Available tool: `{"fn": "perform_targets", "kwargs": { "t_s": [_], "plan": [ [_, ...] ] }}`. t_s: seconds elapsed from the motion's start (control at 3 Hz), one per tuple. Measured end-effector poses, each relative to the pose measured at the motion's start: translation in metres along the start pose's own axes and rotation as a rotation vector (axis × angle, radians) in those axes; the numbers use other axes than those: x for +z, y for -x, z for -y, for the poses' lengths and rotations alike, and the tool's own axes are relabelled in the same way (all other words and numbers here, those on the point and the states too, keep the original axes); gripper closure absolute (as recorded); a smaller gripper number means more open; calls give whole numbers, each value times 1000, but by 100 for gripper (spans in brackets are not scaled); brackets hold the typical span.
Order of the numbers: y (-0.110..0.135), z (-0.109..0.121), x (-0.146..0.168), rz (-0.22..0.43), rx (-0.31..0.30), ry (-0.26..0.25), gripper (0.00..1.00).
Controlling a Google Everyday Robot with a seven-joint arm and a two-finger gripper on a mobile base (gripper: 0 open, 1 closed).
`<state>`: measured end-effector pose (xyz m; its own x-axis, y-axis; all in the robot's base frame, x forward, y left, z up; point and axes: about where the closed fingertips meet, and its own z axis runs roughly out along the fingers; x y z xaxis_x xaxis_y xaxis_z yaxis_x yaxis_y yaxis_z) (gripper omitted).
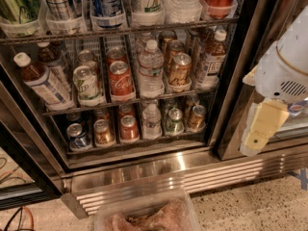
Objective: Pick orange can from bottom shelf of fridge
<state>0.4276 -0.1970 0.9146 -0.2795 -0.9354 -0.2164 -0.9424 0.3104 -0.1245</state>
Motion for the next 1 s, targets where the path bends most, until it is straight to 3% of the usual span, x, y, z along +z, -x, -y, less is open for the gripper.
{"fn": "perform_targets", "kwargs": {
  "t_s": [0.33, 1.0],
  "plan": [
    [1, -22, 20, 24, 4, 35, 0],
    [21, -90, 113, 67, 51, 209, 0]
  ]
}}
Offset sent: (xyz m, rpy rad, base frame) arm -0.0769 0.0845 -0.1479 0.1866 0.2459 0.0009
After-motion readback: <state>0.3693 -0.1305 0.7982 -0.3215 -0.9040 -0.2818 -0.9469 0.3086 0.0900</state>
